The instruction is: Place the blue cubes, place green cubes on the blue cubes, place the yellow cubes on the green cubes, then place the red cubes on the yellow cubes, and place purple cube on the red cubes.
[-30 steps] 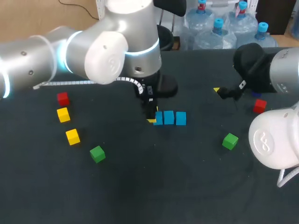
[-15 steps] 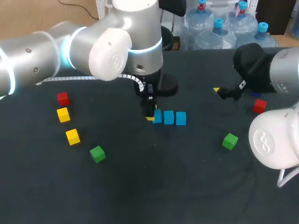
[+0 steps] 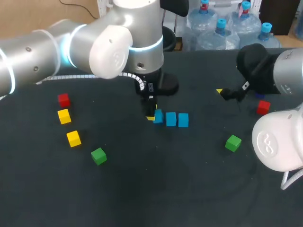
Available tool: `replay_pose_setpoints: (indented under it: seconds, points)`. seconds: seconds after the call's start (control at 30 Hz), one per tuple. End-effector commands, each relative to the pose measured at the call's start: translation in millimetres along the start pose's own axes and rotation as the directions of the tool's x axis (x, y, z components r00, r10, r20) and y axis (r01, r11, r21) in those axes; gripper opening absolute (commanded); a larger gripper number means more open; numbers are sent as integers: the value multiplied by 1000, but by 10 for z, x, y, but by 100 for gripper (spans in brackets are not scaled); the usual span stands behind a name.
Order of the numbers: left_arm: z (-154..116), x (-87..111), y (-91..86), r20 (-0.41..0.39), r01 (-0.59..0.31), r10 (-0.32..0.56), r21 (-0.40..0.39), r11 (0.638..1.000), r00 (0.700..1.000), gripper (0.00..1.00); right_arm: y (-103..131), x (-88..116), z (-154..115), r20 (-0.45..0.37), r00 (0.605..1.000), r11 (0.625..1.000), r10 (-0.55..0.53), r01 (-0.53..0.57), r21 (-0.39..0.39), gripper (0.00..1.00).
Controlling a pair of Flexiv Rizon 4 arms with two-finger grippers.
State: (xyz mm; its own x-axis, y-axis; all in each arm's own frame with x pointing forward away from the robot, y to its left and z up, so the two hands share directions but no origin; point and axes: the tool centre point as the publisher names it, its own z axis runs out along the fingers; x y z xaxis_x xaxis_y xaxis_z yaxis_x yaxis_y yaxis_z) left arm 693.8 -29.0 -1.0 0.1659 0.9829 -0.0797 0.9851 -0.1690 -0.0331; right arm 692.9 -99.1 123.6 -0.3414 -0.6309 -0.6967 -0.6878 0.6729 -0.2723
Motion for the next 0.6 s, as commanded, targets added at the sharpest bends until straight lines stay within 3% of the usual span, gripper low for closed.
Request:
replay_pose_setpoints:
  seconds: [0.03,0.33,0.37,0.4,0.43,0.47,0.6]
  points:
    - [-61,40,41,7,11,-12,7,1000,1000,0,-5,-3,-10,-1,1000,1000,0,0,-2,100]
    - [-332,99,17,44,55,-57,51,997,997,0,-5,-3,-10,-1,1000,1000,0,0,-2,100]
    - [-337,108,7,44,56,-58,55,997,997,9,-5,-3,-10,-1,1000,1000,0,0,-2,100]
    - [-341,117,-8,43,60,-62,58,997,997,35,-5,-3,-10,-1,1000,1000,0,0,-2,100]
    - [-342,136,-29,36,54,-56,63,997,998,73,-5,-3,-10,-1,1000,1000,0,0,-2,100]
    - [-348,155,-51,32,51,-54,68,996,998,100,-5,-3,-10,-1,1000,1000,0,0,-2,100]
    - [-414,208,-123,38,59,-63,86,995,997,100,-5,-3,-10,-1,1000,1000,0,0,-2,100]
